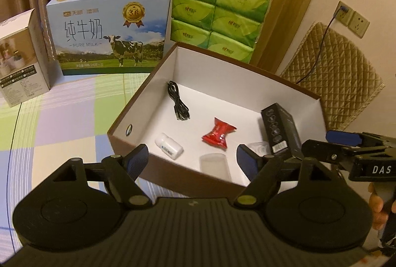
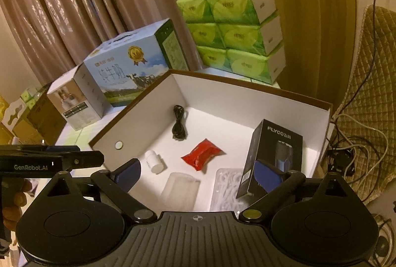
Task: Organize objects
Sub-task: 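Withdraw both tools from the box back toward the sock on the table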
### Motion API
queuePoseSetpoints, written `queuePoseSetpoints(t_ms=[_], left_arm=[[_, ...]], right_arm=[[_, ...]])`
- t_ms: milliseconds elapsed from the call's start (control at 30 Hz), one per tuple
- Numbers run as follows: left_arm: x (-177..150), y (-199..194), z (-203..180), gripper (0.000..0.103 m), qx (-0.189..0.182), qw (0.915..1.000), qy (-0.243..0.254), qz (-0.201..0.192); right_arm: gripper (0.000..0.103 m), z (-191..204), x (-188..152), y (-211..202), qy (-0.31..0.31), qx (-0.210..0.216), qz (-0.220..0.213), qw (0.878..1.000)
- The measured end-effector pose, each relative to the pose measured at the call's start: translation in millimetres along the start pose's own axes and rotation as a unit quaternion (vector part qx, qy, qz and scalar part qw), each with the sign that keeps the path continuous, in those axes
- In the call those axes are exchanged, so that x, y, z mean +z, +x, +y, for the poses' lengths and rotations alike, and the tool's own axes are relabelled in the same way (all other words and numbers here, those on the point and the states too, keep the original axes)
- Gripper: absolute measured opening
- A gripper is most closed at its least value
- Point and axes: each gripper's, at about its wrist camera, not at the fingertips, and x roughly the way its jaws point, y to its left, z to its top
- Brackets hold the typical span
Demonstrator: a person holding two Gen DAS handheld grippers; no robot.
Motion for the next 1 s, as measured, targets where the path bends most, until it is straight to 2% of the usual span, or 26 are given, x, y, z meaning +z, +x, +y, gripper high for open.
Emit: queuePoseSetpoints(t_ms=[500,567,733,1000], left_arm=[[-52.0,-68.2,9.5,0.078,-0.004,0.9996,-0.023,-0.015],[-59.8,-75.5,12.9,0.086,-0.004,0.9997,-0.023,-0.012],[-81.3,-93.4,25.5,0.087,0.004,0.9998,-0.018,-0.007],[-122.5,-119.6,57.2,0.087,0.031,0.9988,-0.037,0.008]], right_arm=[[0.096,25.7,-36.7,-48.2,0.004,-0.001,-0.003,1.0],[0.096,29.8,-42.7,-51.7,0.003,-0.002,-0.001,1.0],[0.096,41.0,-61.2,-59.2,0.008,-0.004,0.008,1.0],[0.096,63.0,-97.7,-59.8,0.011,-0.006,0.039,0.999]])
